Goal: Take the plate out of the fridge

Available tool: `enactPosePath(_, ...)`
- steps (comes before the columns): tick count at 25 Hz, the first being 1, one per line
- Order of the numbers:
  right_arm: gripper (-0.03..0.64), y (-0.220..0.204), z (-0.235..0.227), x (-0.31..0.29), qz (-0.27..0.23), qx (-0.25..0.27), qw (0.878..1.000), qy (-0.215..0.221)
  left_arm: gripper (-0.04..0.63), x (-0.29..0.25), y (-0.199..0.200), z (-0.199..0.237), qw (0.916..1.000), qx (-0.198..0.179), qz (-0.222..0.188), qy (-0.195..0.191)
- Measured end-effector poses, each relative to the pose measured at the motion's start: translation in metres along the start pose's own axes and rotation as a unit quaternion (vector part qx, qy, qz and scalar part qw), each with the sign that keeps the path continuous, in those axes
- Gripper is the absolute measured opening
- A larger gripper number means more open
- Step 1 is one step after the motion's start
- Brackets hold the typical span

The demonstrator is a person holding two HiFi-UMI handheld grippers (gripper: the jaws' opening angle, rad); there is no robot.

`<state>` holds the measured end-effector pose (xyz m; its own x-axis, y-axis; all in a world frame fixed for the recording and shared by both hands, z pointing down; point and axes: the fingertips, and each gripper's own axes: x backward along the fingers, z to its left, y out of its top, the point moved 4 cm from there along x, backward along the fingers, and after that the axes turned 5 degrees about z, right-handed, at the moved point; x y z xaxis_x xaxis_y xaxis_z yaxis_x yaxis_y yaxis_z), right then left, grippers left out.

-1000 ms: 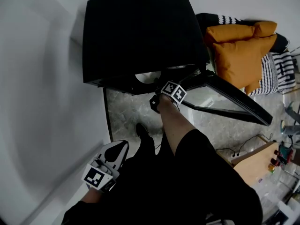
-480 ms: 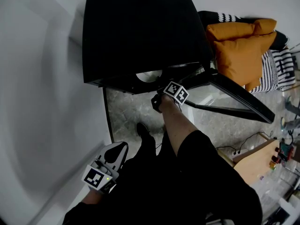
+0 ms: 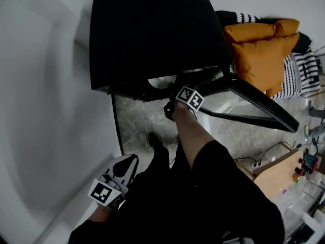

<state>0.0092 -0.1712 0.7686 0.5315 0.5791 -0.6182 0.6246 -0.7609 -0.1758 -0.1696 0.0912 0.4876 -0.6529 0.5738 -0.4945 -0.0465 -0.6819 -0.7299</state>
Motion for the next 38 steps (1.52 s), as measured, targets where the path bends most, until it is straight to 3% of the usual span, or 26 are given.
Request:
enactPosePath(15, 0.108, -0.002, 0.003, -0.007, 0.001, -0.006, 0.999, 0.043, 0.006, -0.002, -0.006, 0.006, 0.9999, 0.014, 0.009, -0.005)
enactPosePath(19, 0.044, -0.001, -0.001, -0.01, 0.016, 0.005, 1.0, 0.014, 0.006, -0.003, -0.008, 0.008, 0.9997, 0.02, 0.012, -0.003)
enactPosePath(23, 0.044, 0.001, 0.005, -0.017, 0.036, 0.026, 0.999, -0.016, 0.006, -0.004, -0.01, 0.01, 0.9996, 0.027, 0.012, 0.002)
enactPosePath(32, 0.025, -0.013, 0.0, -0.007, -0.012, -0.04, 0.999, 0.027, 0.006, -0.004, -0.009, 0.012, 0.9995, 0.029, 0.011, 0.003)
enactPosePath(38, 0.025, -0.026, -0.012, 0.007, -0.017, -0.064, 0.997, 0.039, 0.006, -0.006, -0.009, 0.011, 0.9995, 0.028, 0.012, -0.005)
